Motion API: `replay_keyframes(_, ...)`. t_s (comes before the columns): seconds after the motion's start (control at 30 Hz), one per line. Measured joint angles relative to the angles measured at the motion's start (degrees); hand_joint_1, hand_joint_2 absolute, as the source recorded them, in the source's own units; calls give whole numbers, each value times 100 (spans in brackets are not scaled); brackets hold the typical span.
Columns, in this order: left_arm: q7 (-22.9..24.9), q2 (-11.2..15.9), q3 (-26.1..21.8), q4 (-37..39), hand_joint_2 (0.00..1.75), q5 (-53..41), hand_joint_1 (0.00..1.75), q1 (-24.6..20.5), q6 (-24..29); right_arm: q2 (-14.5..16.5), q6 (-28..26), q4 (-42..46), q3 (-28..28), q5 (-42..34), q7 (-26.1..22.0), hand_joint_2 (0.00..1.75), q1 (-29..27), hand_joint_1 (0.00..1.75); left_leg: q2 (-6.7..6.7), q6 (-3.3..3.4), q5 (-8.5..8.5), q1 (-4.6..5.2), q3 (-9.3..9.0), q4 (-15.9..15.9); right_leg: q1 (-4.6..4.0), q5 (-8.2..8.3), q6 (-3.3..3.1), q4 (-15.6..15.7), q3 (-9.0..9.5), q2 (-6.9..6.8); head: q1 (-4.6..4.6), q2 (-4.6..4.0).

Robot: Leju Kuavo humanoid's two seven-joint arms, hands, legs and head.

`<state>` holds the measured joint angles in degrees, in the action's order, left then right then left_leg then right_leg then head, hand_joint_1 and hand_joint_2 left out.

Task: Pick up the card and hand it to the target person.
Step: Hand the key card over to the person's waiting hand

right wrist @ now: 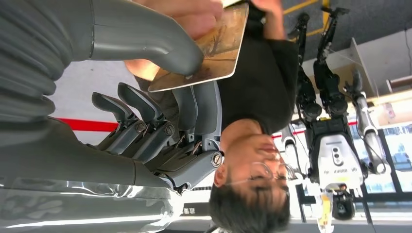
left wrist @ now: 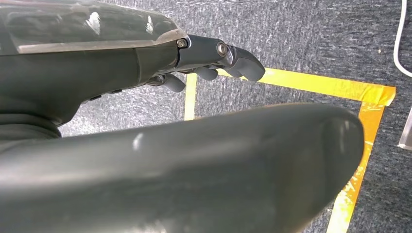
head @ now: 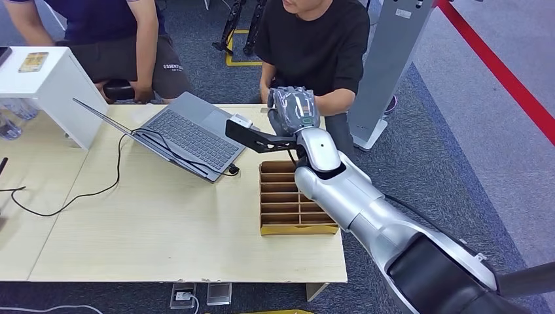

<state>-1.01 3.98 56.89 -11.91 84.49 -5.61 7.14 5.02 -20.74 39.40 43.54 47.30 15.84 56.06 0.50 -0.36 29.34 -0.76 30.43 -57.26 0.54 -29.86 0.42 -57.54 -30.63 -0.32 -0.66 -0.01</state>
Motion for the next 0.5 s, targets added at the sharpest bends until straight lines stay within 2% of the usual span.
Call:
replay_keyframes(0.2,-41,1,0,0,0,17,0,5,-4,74,-66,-246,86,-66,-34,175,9,175,0,0,0,0,-1,0,0,0,0,0,0,1,0,-1)
replay_keyframes(0.33,-38,2,0,0,0,29,0,8,4,93,-102,-359,138,-102,-42,175,18,0,0,0,0,0,-1,0,0,0,0,0,0,1,3,-1)
replay_keyframes(0.5,-26,4,3,0,0,-12,0,10,7,110,-107,-457,196,-160,-41,175,34,0,-1,-1,-1,0,-1,0,0,0,0,0,0,1,2,-1)
